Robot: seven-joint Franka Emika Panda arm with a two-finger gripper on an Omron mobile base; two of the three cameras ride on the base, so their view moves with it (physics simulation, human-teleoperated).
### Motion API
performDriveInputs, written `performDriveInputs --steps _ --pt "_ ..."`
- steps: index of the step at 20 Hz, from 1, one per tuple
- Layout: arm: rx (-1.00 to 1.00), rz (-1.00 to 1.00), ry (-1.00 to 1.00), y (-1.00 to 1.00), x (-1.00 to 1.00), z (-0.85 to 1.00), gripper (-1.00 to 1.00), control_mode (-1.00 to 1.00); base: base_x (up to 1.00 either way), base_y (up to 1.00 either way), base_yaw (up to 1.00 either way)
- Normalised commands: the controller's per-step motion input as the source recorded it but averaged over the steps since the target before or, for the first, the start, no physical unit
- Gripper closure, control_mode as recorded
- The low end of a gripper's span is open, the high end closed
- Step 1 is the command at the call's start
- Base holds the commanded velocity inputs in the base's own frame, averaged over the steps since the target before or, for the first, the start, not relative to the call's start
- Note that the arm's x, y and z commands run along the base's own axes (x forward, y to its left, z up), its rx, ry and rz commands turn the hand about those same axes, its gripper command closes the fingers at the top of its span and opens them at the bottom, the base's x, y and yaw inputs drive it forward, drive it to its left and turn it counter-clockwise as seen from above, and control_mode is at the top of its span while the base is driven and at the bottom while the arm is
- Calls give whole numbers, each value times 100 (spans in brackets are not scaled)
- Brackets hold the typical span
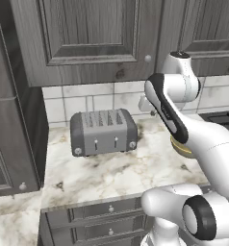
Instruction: Open the cabinet. Pick the banana and pear from the cabinet and place them into the bowl. Then close the cabinet.
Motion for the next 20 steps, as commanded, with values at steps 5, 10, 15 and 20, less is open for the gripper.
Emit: performDriveInputs --steps 5,10,15,20 --pt "0 1 -5 -1 -2 4 -100 -100 0 0 0" --pt "0 3 -22 -11 -22 32 -100 -100 0 0 0" --pt "-1 7 -32 -14 -36 51 -100 -100 0 0 0" --pt "-3 7 -30 -5 -25 56 -100 -100 0 0 0"
